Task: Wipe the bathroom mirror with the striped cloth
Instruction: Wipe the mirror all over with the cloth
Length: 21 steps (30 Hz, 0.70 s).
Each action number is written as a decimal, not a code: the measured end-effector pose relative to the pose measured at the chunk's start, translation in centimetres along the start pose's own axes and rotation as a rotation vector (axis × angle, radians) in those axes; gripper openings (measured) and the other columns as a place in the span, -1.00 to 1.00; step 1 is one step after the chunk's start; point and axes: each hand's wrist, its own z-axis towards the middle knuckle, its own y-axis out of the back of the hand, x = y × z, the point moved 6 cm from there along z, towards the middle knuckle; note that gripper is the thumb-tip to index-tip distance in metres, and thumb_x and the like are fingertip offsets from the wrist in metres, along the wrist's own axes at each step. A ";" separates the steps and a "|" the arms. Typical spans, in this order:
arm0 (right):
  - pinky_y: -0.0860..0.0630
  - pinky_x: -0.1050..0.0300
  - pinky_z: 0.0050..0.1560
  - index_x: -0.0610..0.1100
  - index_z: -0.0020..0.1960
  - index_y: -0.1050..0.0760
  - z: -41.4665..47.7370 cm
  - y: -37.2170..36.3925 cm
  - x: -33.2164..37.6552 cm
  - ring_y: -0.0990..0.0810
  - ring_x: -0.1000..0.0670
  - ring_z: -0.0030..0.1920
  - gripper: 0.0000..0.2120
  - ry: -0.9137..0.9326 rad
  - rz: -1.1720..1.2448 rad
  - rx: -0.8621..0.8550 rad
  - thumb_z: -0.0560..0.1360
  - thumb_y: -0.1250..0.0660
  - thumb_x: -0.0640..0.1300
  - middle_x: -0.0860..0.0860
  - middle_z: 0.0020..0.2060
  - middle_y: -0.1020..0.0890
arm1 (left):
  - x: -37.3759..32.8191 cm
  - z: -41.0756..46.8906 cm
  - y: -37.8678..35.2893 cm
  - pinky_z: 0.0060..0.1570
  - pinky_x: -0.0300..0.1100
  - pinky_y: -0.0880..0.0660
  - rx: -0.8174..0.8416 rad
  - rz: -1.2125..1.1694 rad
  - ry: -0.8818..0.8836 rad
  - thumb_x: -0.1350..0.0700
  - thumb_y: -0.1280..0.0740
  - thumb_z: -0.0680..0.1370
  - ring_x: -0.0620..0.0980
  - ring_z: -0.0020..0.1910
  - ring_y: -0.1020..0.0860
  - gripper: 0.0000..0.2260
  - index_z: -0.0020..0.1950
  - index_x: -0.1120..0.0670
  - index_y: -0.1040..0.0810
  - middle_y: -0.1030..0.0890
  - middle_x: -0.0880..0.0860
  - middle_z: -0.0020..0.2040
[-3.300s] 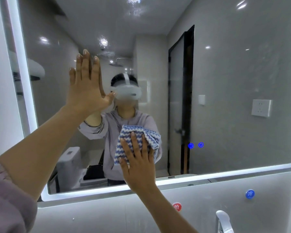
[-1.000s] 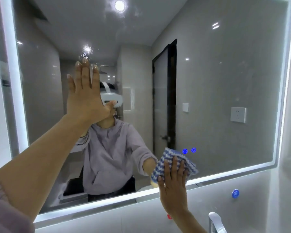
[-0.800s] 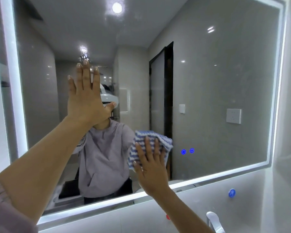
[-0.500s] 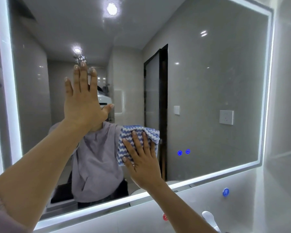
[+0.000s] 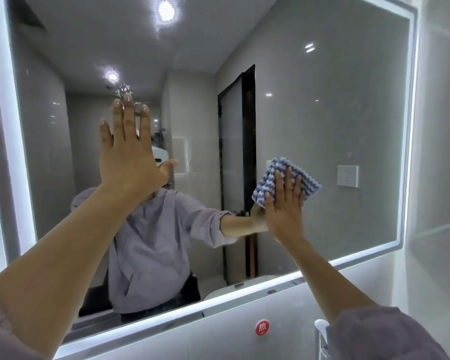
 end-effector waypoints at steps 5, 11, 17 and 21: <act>0.15 -0.23 0.49 0.02 0.49 0.39 0.5 -1.6 0.5 0.28 -0.08 0.49 -0.39 -0.137 -0.087 -0.051 0.63 0.05 0.05 0.03 0.49 0.33 | -0.4 -0.2 0.4 0.48 0.17 0.18 0.003 -0.001 0.020 -0.31 -0.23 0.45 0.18 0.51 0.30 -0.04 0.53 0.16 0.27 0.32 0.20 0.53; -0.17 -0.35 0.36 -0.29 0.51 -0.07 0.8 0.1 1.7 -0.18 -0.31 0.46 -0.33 -0.124 0.061 -0.065 0.62 0.29 0.15 -0.30 0.46 -0.21 | -0.8 -0.2 1.1 0.48 0.17 0.16 0.030 0.002 0.021 -0.29 -0.25 0.45 0.17 0.52 0.28 -0.04 0.53 0.17 0.25 0.30 0.21 0.53; 0.20 -0.21 0.49 0.07 0.42 0.55 0.3 -1.4 -0.4 0.37 -0.08 0.49 -0.43 0.002 -0.044 0.071 0.51 0.47 0.26 -0.02 0.51 0.31 | -0.9 -0.4 1.7 0.46 0.16 0.11 0.032 -0.001 0.026 -0.24 -0.34 0.42 0.19 0.53 0.18 -0.05 0.54 0.19 0.11 0.16 0.23 0.55; 0.23 -0.26 0.47 -0.06 0.47 0.48 0.1 -1.5 -0.7 0.28 -0.24 0.50 -0.39 0.087 -0.098 0.178 0.58 0.33 0.23 -0.18 0.52 0.22 | -1.2 -0.2 2.4 0.44 0.23 0.05 0.078 0.074 0.058 -0.24 -0.39 0.38 0.24 0.52 0.06 -0.05 0.52 0.22 -0.01 0.03 0.26 0.54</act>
